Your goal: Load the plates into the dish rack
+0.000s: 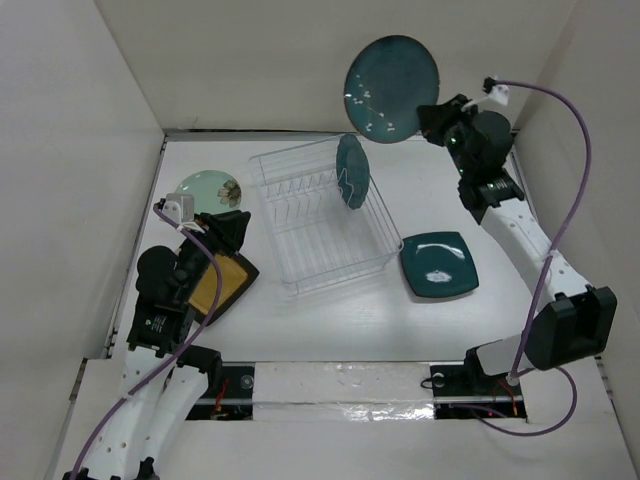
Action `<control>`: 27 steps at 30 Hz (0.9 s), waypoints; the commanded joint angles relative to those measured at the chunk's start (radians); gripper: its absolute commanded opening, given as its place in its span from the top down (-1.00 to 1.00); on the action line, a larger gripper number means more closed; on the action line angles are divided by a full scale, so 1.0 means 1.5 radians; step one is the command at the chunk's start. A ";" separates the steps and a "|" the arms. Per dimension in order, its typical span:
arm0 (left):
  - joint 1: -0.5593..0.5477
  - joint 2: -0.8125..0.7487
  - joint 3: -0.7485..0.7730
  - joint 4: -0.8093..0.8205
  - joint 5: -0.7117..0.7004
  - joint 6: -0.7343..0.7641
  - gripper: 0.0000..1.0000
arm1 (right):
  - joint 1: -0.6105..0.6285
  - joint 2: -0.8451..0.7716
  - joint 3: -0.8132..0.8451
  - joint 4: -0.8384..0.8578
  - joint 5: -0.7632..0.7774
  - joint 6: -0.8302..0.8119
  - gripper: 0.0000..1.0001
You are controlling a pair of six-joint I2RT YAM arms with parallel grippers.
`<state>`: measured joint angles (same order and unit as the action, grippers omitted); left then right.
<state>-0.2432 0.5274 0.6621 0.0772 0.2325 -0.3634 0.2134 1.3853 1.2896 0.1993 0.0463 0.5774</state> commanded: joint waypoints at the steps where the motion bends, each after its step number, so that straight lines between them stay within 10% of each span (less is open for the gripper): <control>1: -0.004 -0.009 0.011 0.026 0.005 0.006 0.57 | 0.059 0.028 0.136 0.028 0.042 -0.093 1.00; 27: -0.004 -0.013 0.011 0.025 0.013 0.003 0.57 | 0.323 0.240 0.356 -0.074 0.460 -0.469 1.00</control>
<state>-0.2432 0.5182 0.6621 0.0772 0.2379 -0.3637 0.6704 1.7653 1.7340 -0.1616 0.5926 -0.0502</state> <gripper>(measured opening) 0.218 0.138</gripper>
